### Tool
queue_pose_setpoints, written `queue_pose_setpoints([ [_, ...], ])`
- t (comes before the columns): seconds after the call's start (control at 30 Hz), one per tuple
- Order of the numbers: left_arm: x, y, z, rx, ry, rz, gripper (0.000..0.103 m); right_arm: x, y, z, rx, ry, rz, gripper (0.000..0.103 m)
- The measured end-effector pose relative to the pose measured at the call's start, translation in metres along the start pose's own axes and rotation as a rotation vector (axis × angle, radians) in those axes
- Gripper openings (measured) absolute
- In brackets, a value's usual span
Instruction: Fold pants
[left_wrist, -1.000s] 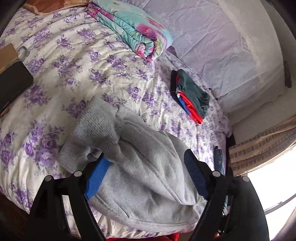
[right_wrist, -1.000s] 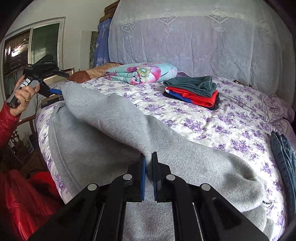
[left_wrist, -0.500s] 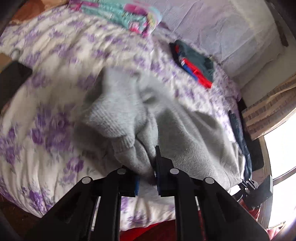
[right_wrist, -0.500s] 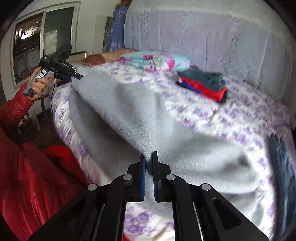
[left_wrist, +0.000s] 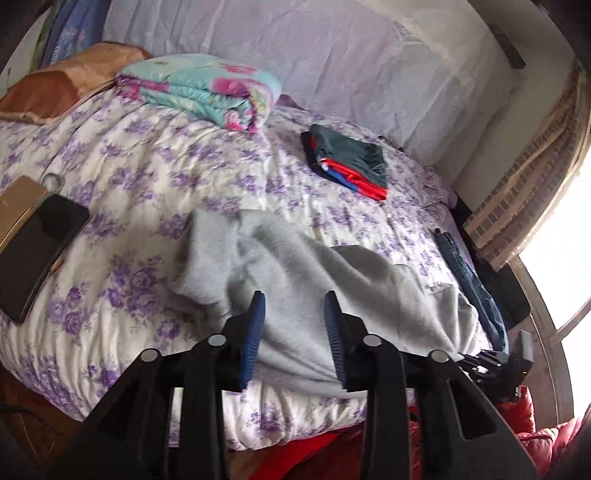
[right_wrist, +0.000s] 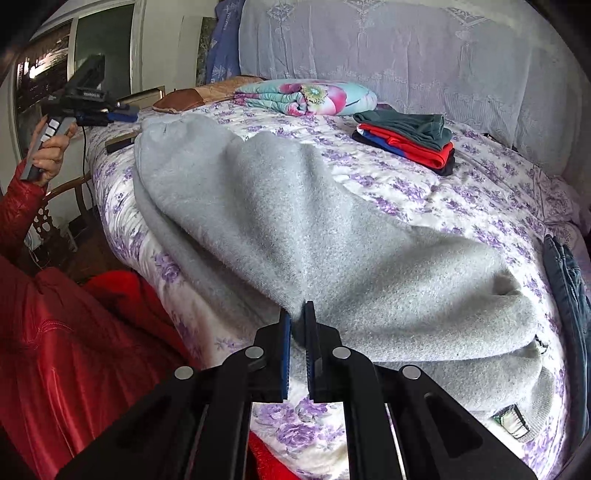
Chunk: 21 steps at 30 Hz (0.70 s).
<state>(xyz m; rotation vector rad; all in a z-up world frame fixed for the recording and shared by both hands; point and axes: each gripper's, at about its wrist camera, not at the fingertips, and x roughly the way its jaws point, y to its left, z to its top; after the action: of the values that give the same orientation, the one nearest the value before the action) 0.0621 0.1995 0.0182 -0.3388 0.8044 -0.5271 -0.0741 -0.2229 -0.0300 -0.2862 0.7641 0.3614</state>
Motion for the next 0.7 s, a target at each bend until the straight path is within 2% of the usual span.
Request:
queue_pose_setpoints([
  [0.03, 0.003, -0.007, 0.001, 0.020, -0.003, -0.011, 0.052, 0.005, 0.001, -0.003, 0.005, 0.015, -0.001, 0.008],
  [0.1, 0.022, -0.016, 0.001, 0.051, 0.022, -0.012, 0.063, 0.012, 0.002, -0.009, 0.031, 0.023, 0.004, 0.008],
  [0.17, 0.058, -0.017, -0.005, 0.055, 0.122, 0.034, 0.062, 0.014, 0.001, -0.012, 0.056, 0.016, 0.005, 0.008],
  [0.27, 0.106, -0.005, -0.025, 0.048, 0.240, 0.159, 0.058, 0.014, -0.002, -0.014, 0.104, 0.009, 0.022, 0.011],
  [0.37, 0.099, -0.016, -0.030, 0.107, 0.195, 0.202, 0.057, 0.007, -0.011, -0.010, 0.168, 0.007, 0.060, 0.012],
  [0.43, 0.088, -0.021, -0.026, 0.099, 0.176, 0.174, 0.056, -0.010, -0.024, -0.006, 0.238, -0.042, 0.091, 0.015],
  [0.5, 0.076, -0.032, -0.020, 0.100, 0.162, 0.086, 0.056, -0.033, -0.043, -0.006, 0.330, -0.109, 0.095, 0.016],
  [0.6, 0.073, -0.069, -0.014, 0.192, 0.146, 0.013, 0.057, -0.059, -0.087, -0.019, 0.518, -0.152, -0.032, 0.016],
  [0.7, 0.094, -0.106, -0.017, 0.278, 0.184, -0.068, 0.060, -0.073, -0.123, -0.043, 0.687, -0.123, -0.196, 0.018],
])
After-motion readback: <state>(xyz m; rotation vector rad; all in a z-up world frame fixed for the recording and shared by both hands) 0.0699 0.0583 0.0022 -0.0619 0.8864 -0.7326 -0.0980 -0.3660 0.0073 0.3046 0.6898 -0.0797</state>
